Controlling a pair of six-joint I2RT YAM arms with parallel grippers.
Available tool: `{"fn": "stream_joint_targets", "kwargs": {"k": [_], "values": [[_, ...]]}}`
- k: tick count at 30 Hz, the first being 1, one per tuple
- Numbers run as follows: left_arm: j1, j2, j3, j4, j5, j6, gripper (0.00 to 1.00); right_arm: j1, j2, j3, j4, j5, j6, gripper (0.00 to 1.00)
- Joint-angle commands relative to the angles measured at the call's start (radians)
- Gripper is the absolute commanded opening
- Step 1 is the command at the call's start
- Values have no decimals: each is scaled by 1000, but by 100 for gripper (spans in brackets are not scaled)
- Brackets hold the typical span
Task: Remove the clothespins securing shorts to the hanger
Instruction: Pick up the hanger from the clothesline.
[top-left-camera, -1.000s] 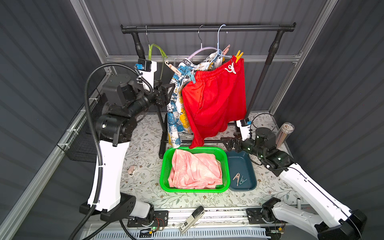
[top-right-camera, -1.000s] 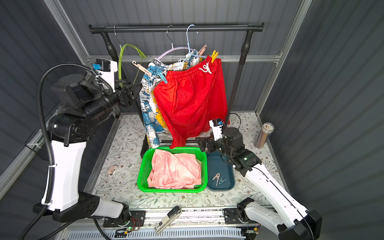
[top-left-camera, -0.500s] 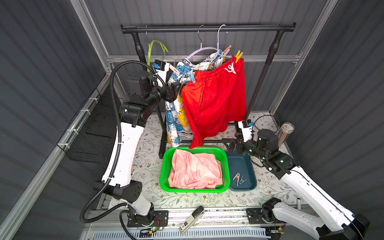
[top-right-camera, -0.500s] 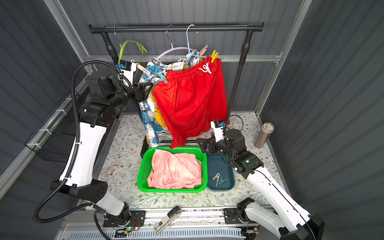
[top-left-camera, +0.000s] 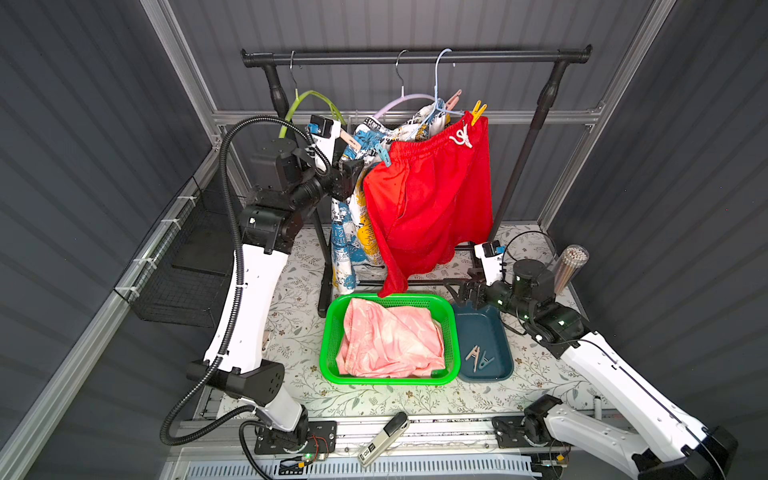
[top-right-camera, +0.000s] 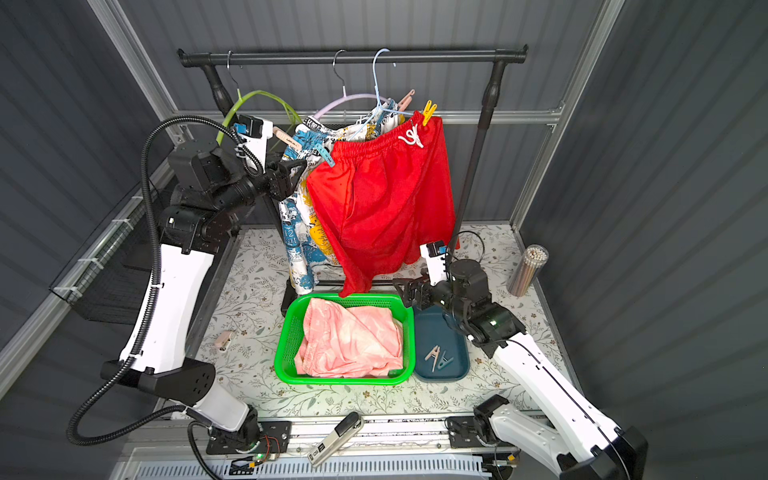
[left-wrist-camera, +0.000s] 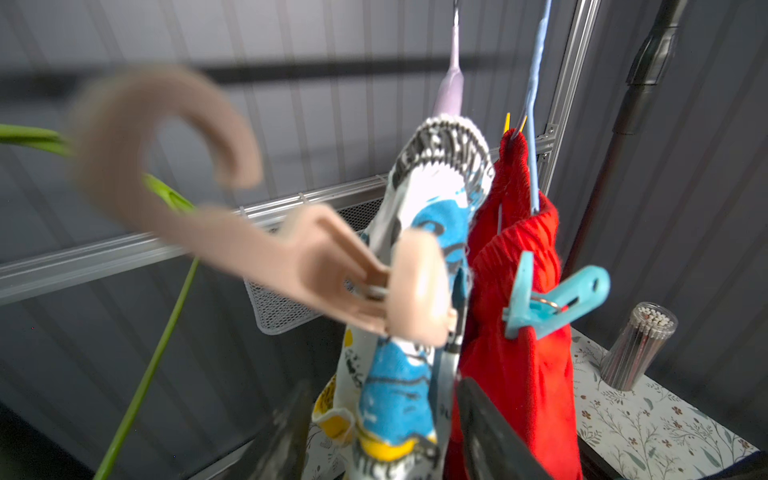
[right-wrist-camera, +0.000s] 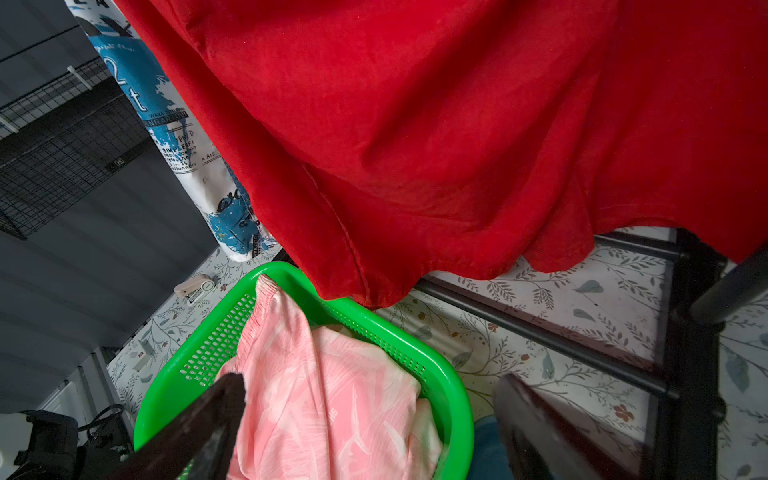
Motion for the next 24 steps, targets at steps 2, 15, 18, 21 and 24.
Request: {"fn": "stream_joint_targets", "kwargs": {"k": [2, 15, 18, 21, 24], "values": [[4, 5, -16, 83, 41, 4, 59, -2, 5, -14, 14, -23, 3, 92], [-1, 74, 40, 94, 45, -4, 24, -2, 8, -1, -3, -25, -17, 91], [-3, 71, 41, 124, 50, -12, 31, -3, 14, 2, -7, -28, -19, 91], [-6, 74, 54, 133, 58, -22, 61, -3, 15, 3, -3, -30, -16, 90], [-9, 68, 54, 140, 58, -24, 65, -3, 15, 2, -2, -31, -17, 90]]}}
